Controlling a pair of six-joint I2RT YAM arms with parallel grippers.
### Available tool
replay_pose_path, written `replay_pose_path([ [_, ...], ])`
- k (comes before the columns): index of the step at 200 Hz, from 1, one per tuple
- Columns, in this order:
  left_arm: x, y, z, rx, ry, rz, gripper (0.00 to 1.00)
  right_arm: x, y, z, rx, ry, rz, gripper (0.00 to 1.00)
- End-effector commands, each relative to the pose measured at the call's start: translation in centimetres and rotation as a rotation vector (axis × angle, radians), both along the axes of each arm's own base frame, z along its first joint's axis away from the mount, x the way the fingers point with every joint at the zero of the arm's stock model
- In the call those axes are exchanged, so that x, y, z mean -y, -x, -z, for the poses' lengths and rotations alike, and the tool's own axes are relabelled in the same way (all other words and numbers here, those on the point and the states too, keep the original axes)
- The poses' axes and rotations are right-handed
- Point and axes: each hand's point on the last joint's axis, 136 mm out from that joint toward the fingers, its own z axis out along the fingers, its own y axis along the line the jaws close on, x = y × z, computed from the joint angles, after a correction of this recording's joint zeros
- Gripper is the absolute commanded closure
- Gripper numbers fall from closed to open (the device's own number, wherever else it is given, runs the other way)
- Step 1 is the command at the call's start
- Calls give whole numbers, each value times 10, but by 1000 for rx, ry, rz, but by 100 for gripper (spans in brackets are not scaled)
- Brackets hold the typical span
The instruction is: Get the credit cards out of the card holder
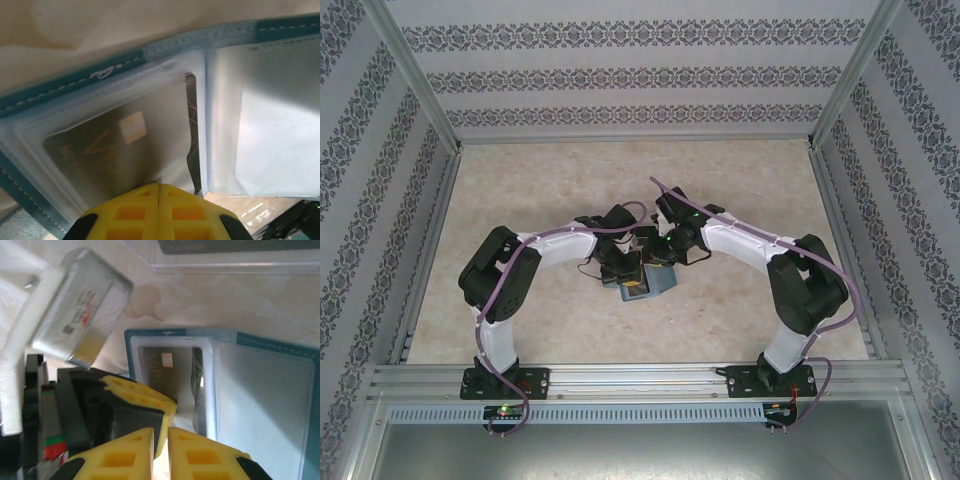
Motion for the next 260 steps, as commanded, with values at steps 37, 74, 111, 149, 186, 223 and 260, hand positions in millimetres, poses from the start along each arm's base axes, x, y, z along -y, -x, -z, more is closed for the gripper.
replay_pose_path([
  [37, -7, 6, -1, 22, -35, -9, 100, 8, 6, 28, -62, -37, 46, 86],
  [74, -7, 4, -6, 36, -34, -13, 100, 23, 17, 41, -92, -13, 71, 86],
  [111, -10, 3, -8, 47, -50, -10, 100, 33, 29, 49, -112, 14, 81, 86],
  [149, -14, 2, -12, 59, -66, -9, 100, 32, 33, 50, -127, 6, 83, 86],
  [186, -16, 2, -10, 55, -77, -6, 100, 23, 21, 33, -87, -31, 82, 86],
  [223, -18, 5, -1, 36, -90, -2, 100, 4, 12, 16, -68, -107, 69, 85],
  [260, -19, 8, 3, 26, -88, -3, 100, -9, 7, 18, -85, -144, 62, 83],
])
